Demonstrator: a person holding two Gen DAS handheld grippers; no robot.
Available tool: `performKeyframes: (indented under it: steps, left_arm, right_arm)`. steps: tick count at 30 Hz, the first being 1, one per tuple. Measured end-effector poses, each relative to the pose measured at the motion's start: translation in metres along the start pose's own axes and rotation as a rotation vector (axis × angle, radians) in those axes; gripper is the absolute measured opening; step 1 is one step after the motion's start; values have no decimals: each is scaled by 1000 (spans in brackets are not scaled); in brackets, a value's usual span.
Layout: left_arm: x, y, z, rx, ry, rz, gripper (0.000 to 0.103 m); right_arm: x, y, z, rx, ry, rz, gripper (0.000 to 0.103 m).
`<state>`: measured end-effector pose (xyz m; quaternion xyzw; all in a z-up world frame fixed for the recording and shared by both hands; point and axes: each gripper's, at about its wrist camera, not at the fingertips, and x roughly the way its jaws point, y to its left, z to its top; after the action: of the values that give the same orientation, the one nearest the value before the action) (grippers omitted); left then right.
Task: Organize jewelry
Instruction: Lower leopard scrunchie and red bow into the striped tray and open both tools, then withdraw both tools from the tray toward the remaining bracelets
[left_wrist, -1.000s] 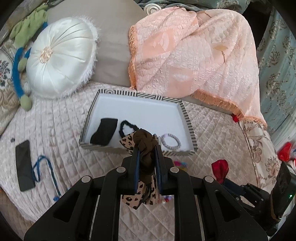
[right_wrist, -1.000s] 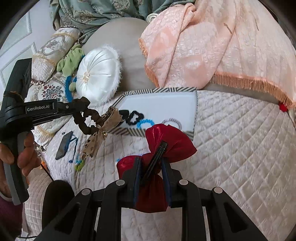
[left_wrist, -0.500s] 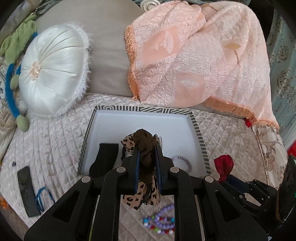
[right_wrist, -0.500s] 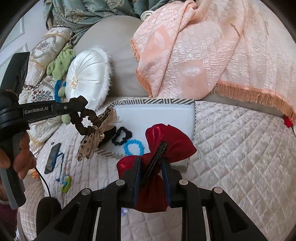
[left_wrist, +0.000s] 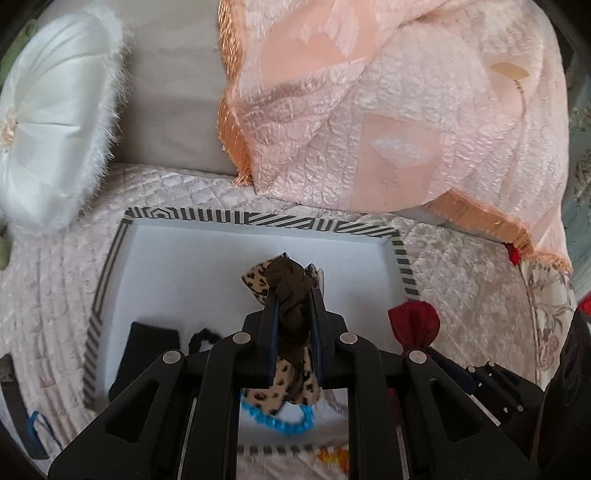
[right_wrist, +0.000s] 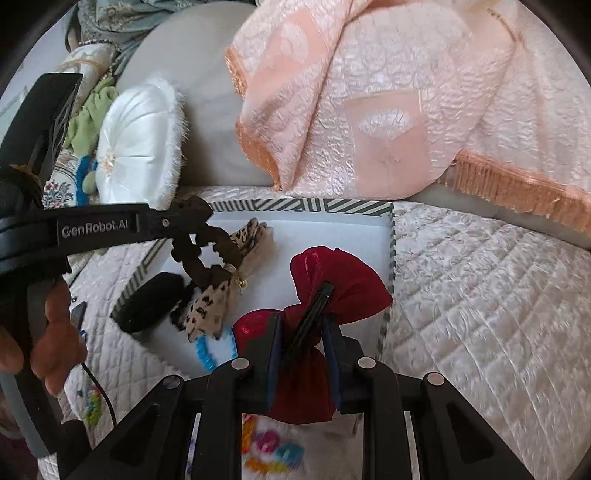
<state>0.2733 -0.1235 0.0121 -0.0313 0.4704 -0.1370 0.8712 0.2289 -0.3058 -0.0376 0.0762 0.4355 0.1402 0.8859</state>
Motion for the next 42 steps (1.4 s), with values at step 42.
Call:
performKeyframes:
  steps: [42]
  left_arm:
    - [-45,39,-68,-25,-31,121,50]
  right_arm:
    - [-33,34,-29,-4,-23,-28,41]
